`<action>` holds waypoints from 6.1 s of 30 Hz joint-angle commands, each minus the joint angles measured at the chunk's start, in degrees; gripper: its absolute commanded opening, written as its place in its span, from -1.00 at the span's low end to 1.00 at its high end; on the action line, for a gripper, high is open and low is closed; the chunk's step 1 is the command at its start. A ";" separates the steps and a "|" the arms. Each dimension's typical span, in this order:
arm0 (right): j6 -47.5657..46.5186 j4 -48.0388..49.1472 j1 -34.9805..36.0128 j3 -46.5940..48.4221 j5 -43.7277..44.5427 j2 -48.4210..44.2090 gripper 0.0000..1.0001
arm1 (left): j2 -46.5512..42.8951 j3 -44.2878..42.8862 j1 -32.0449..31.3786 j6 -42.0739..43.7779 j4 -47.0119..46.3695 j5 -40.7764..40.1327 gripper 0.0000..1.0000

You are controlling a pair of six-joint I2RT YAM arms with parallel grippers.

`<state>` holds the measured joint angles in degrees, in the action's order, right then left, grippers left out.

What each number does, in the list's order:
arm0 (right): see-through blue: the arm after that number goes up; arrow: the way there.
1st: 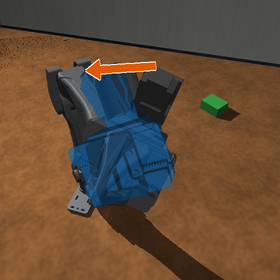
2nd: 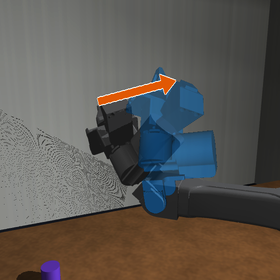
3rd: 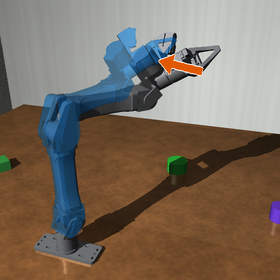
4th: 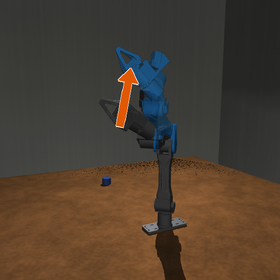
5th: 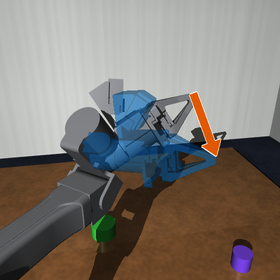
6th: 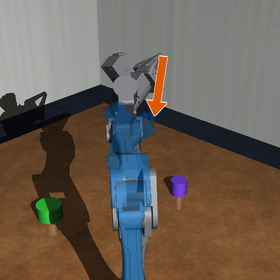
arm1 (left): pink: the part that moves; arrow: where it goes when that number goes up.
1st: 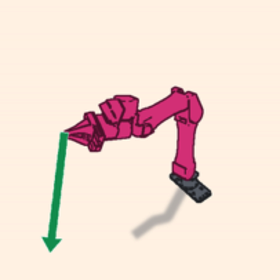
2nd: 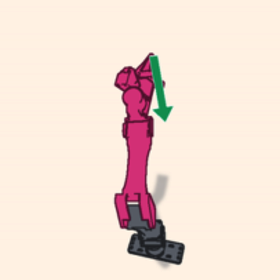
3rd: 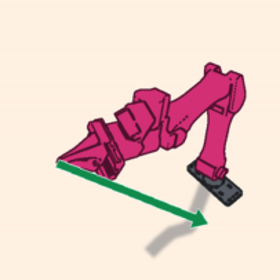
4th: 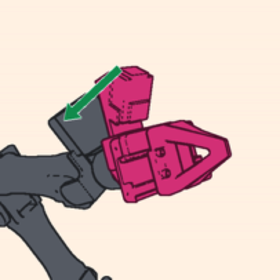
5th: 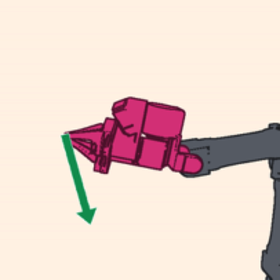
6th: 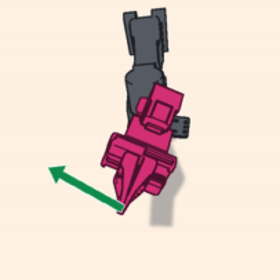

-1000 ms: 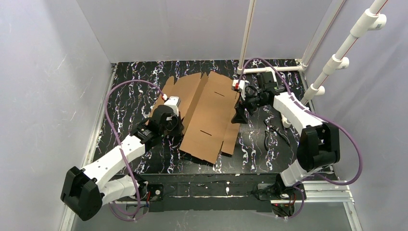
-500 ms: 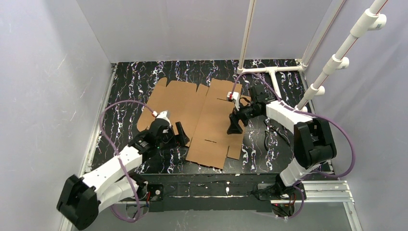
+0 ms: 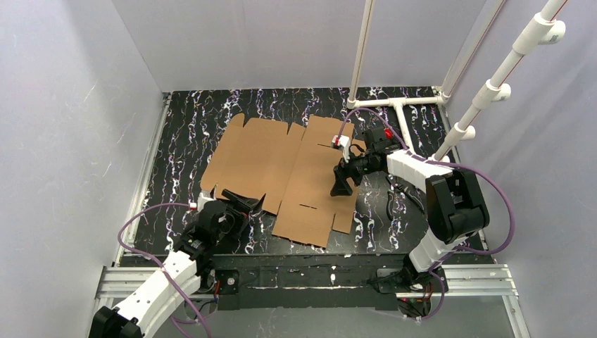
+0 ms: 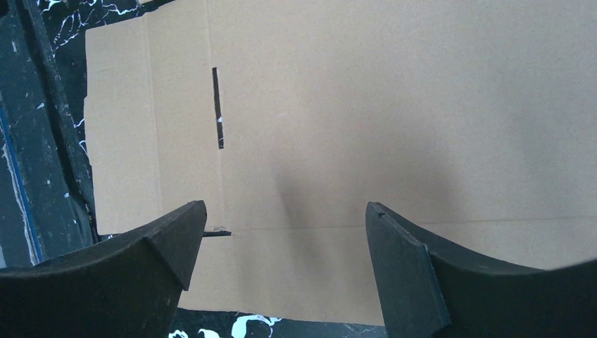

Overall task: Fold the paper box
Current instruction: Fold the paper box at the center of the board.

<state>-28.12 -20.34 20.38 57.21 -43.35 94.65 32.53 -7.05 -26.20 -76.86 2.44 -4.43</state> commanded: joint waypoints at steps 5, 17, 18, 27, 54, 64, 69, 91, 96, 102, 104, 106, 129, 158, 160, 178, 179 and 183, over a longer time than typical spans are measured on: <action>-2.22 -0.03 0.18 -0.33 -2.76 0.27 0.85 | 7.55 6.29 9.46 -7.88 -16.74 -3.23 0.81; -4.69 -2.06 0.18 0.18 -4.00 0.53 0.86 | 24.77 2.47 14.94 -6.68 -30.11 -4.67 0.17; -4.81 -2.19 0.18 0.18 -4.06 0.65 0.86 | 25.44 2.82 15.03 -6.65 -31.30 -4.97 0.09; -6.62 -3.83 0.18 0.66 -4.87 1.35 0.86 | 24.06 4.09 15.97 -0.99 -35.60 -6.63 -0.92; -2.58 -13.98 -1.70 21.89 9.34 4.45 0.96 | 2.66 -15.47 16.35 69.29 -20.10 13.07 -1.00; 0.48 -6.67 -2.26 23.08 7.09 8.67 0.97 | -4.31 -13.88 16.40 75.06 -15.86 15.98 -1.00; -0.73 -12.35 -4.96 34.14 2.02 17.25 0.97 | -6.34 -13.39 16.40 72.93 -15.88 16.32 -1.00; -22.42 -25.88 0.66 65.25 -7.39 18.29 0.97 | -7.70 -13.43 16.35 73.73 -14.81 24.66 -1.00; -32.39 -30.09 7.23 66.57 -1.35 16.19 0.97 | -4.76 -15.53 16.27 76.15 -14.74 29.05 -1.00; -38.48 -33.57 10.91 70.16 2.75 14.55 0.97 | 0.18 -18.21 16.01 79.70 -14.36 32.02 -1.00; -39.53 -34.43 12.39 70.22 3.52 13.84 0.97 | 1.79 -19.13 15.71 81.31 -14.11 32.63 -1.00; -39.73 -34.94 13.62 71.12 3.98 13.28 0.97 | 3.51 -20.36 15.43 83.20 -13.56 33.00 -1.00; -44.68 -37.10 19.86 70.40 8.71 13.54 -0.64 | 7.21 -25.92 12.50 89.46 -6.07 33.04 -1.00; -38.79 -37.25 19.87 64.49 8.01 10.20 -0.97 | -1.93 -36.45 12.35 80.80 0.52 43.28 0.97; -38.15 -36.99 19.85 64.95 7.76 10.37 -0.97 | 0.85 -38.25 11.04 82.26 0.34 44.42 0.97; -37.20 -35.79 19.87 63.97 7.43 9.75 -0.97 | 21.26 -46.21 5.55 98.28 -4.90 35.75 0.17; -37.16 -35.78 19.87 63.97 7.30 9.80 -0.97 | 21.65 -46.14 5.42 98.51 -4.91 35.01 0.08; -36.76 -35.54 19.88 63.78 7.38 9.85 -0.97 | 21.88 -45.90 5.11 98.11 -4.83 33.45 -0.63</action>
<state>-66.39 -57.14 40.25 121.25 -34.65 106.54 54.96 -50.78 -20.56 20.73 -1.04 31.03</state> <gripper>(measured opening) 0.035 0.364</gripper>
